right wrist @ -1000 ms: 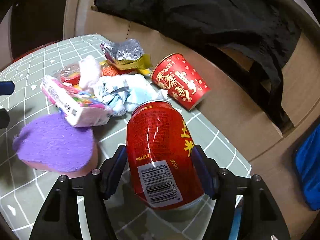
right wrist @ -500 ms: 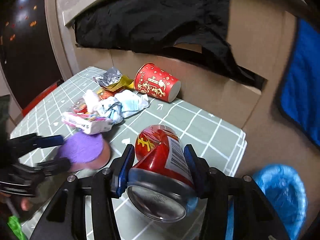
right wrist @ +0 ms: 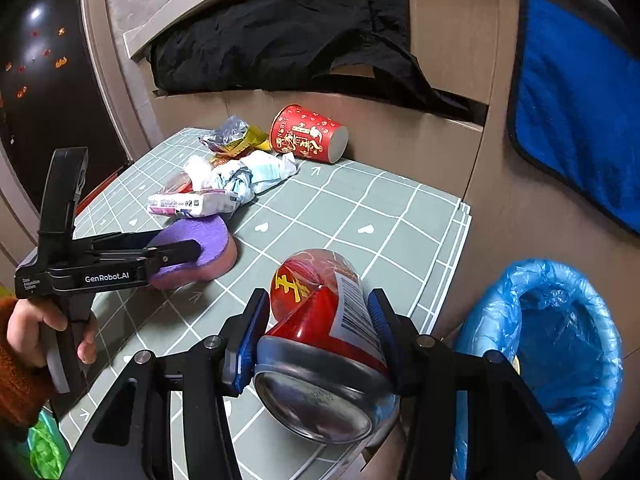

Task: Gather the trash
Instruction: 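Grasp the purple sponge with the left tool and lift it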

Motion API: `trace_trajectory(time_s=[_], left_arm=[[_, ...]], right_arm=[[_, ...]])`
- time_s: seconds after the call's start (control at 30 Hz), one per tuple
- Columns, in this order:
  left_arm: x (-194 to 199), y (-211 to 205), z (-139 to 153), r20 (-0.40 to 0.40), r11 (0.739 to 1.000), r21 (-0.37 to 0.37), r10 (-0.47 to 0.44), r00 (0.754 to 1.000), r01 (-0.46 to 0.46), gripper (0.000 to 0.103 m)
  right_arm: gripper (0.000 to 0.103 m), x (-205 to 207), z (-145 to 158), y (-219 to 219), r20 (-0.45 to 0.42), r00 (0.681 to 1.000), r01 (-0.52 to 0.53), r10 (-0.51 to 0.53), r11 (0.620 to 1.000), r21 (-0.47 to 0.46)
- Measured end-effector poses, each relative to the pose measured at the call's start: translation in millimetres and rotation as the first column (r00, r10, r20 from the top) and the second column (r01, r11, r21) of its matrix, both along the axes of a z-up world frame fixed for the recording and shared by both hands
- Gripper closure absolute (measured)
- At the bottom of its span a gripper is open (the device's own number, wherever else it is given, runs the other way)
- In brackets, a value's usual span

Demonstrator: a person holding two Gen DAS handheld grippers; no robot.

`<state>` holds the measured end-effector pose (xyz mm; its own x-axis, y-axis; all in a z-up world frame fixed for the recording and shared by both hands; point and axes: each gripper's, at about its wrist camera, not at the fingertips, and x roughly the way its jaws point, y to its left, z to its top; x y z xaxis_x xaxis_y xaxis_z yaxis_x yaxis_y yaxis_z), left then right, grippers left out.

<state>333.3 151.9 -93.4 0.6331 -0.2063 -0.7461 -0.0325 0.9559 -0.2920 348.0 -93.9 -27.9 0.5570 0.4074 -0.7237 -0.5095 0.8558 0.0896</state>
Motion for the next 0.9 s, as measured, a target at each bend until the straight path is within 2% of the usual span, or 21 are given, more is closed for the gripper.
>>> trace_trajectory(time_s=[0.5,0.6,0.67,0.7,0.73,0.8,0.9], left_arm=[[-3,4,-3,-0.033,0.998,-0.056,-0.005,0.999,0.004,0.032],[-7,3,3,-0.019,0.999,-0.034,0.005,1.0,-0.006,0.042],[-13,2,13,0.013,1.0,0.006,0.012,1.0,-0.012,0.059],[-16,3,18,0.025,1.0,0.016,0.017,1.0,-0.017,0.06],[-19,4,23,0.037,1.0,0.02,0.017,0.999,-0.018,0.067],[-23,6,31,0.054,0.999,0.029,0.015,0.998,-0.016,0.072],[-33,3,39,0.08,0.997,0.07,0.008,0.997,-0.014,0.074]], right_arm=[[0.056,-16,5,14,0.044,0.998,-0.046,0.046,0.999,-0.007],[0.056,-18,8,14,0.056,0.997,-0.046,0.046,0.999,-0.004],[0.056,-20,11,13,0.062,0.997,-0.046,0.045,0.999,0.007],[0.056,-21,13,13,0.065,0.997,-0.047,0.046,0.999,0.011],[0.056,-23,15,14,0.07,0.996,-0.05,0.049,0.999,0.013],[0.056,-24,18,14,0.078,0.996,-0.05,0.049,0.999,0.016],[0.056,-27,21,17,0.077,0.996,-0.055,0.053,0.998,0.03]])
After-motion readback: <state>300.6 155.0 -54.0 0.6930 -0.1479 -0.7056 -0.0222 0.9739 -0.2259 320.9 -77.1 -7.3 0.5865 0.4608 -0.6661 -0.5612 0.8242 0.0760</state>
